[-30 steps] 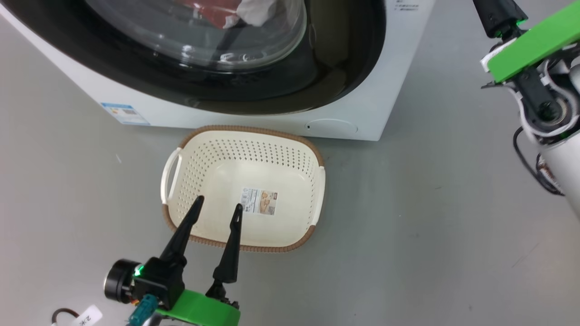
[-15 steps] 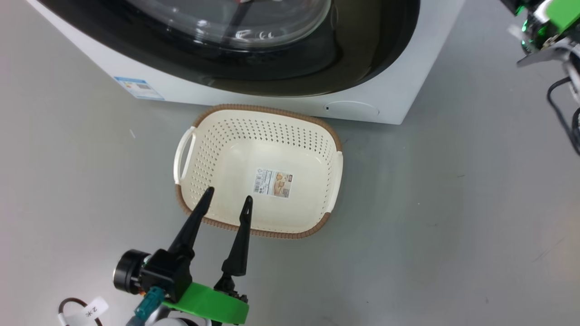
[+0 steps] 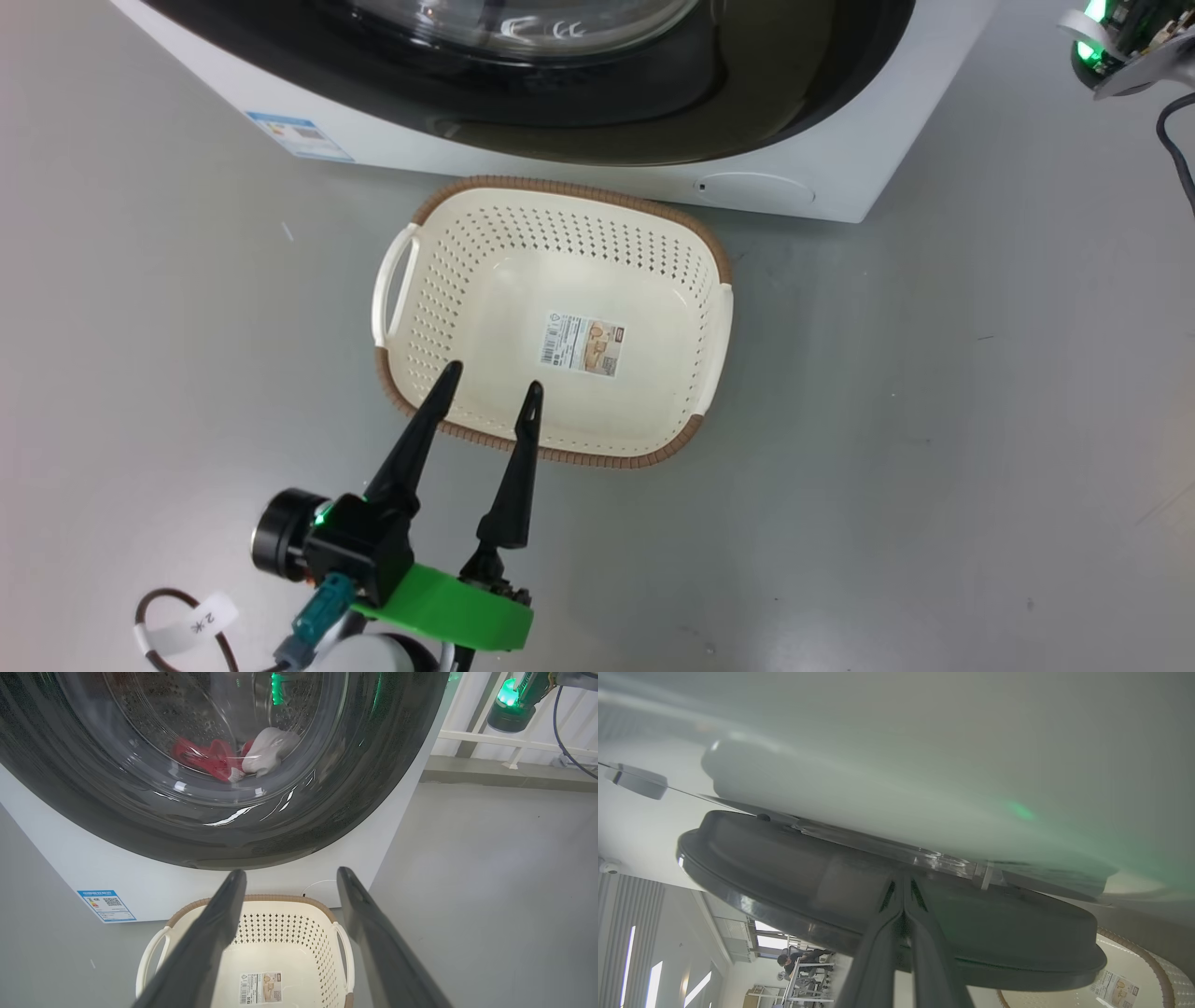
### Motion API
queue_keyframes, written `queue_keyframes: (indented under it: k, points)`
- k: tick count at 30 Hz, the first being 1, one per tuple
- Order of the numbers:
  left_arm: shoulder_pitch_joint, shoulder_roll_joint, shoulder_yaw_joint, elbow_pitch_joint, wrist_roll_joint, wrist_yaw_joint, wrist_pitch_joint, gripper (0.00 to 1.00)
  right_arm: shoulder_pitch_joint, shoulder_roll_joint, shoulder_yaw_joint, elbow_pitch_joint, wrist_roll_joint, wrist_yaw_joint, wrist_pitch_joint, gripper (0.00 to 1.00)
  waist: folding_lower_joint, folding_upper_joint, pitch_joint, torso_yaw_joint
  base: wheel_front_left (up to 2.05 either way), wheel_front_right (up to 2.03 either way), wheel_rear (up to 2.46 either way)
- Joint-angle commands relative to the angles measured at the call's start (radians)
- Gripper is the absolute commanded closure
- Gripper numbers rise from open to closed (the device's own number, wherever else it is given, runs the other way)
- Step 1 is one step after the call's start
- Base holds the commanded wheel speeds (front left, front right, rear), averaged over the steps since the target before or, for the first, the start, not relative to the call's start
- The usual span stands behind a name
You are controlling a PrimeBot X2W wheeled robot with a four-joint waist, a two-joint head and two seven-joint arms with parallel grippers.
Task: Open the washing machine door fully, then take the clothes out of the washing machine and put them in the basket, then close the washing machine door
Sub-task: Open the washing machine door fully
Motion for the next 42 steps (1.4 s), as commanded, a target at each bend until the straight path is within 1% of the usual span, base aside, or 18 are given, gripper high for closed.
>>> queue_keyframes:
  k: [1, 11, 19, 42]
  points:
    - [-0.017, 0.011, 0.025, -0.029, -0.007, 0.011, -0.008, 0.00, -0.015, 0.016, -0.007, -0.018, -0.011, 0.001, 0.007, 1.00, -0.0001, 0.0000, 0.004, 0.004, 0.00, 0.00, 0.00]
    - [-0.028, 0.011, -0.006, -0.031, -0.022, 0.020, -0.008, 0.00, -0.032, 0.037, -0.035, 0.010, -0.048, 0.001, 0.049, 1.00, -0.0001, 0.0000, 0.013, 0.020, 0.00, 0.00, 0.00]
    - [-0.033, 0.011, -0.021, -0.032, -0.031, 0.025, -0.008, 0.00, -0.021, 0.059, -0.048, 0.000, -0.075, 0.001, 0.076, 1.00, -0.0001, 0.0000, 0.011, 0.031, 0.00, 0.00, 0.00]
    - [0.053, 0.011, -0.004, -0.011, -0.018, 0.022, -0.008, 0.00, 0.244, 0.119, -0.041, -0.156, -0.143, 0.001, 0.176, 1.00, -0.0001, 0.0000, -0.151, 0.034, 0.00, 0.00, 0.00]
